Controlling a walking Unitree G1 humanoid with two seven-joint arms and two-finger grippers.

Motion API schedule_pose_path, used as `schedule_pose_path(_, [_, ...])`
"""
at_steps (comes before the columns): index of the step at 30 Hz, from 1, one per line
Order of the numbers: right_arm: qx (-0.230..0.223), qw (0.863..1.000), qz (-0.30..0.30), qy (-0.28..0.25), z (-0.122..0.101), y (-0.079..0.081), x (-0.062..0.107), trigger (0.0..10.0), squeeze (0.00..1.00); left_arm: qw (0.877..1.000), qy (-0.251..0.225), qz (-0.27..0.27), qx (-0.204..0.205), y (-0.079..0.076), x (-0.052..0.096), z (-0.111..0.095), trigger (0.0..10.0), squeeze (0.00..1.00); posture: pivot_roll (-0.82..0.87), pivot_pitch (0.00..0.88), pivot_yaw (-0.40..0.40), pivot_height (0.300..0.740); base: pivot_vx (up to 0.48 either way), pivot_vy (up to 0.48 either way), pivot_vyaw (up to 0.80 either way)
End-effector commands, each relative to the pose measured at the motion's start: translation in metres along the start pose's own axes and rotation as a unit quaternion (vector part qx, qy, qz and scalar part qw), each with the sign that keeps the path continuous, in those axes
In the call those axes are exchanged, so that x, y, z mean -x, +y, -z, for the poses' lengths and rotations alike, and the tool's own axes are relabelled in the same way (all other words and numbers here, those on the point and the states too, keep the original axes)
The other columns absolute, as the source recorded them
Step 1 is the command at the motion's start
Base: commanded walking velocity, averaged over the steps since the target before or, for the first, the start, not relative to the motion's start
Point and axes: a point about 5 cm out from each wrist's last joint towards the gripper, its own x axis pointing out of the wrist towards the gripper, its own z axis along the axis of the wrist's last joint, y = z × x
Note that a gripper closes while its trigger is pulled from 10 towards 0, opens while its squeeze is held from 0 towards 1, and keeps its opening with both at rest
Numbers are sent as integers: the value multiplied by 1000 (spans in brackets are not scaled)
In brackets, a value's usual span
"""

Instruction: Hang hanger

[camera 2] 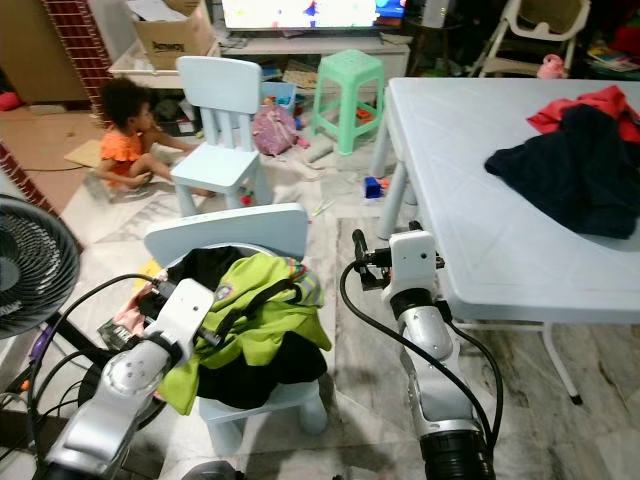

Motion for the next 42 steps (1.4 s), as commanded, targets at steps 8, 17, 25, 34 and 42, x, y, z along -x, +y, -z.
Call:
schedule_pose_path(8, [12,1000,-16,14,1,-3,1,10000,0,997,-5,63,-51,1,0,7,10000,0,59,5,-10,740,0,0,0])
schedule_pose_path(17, [35,999,-31,23,-2,-9,14,10000,0,989,-12,117,-95,-2,-33,0,10000,0,-41,4,6,740,0,0,0])
schedule_pose_path(25, [40,998,-42,31,0,-7,19,10000,0,975,41,169,-141,-8,-36,19,510,0,-52,0,13,740,0,0,0])
schedule_pose_path(34, [9,973,-207,96,12,19,41,10000,0,980,49,133,-138,4,-46,27,0,0,-66,0,-6,740,0,0,0])
schedule_pose_path(42, [22,945,-272,178,27,17,65,10000,0,984,37,109,-136,7,-59,25,0,0,-100,0,-16,740,0,0,0])
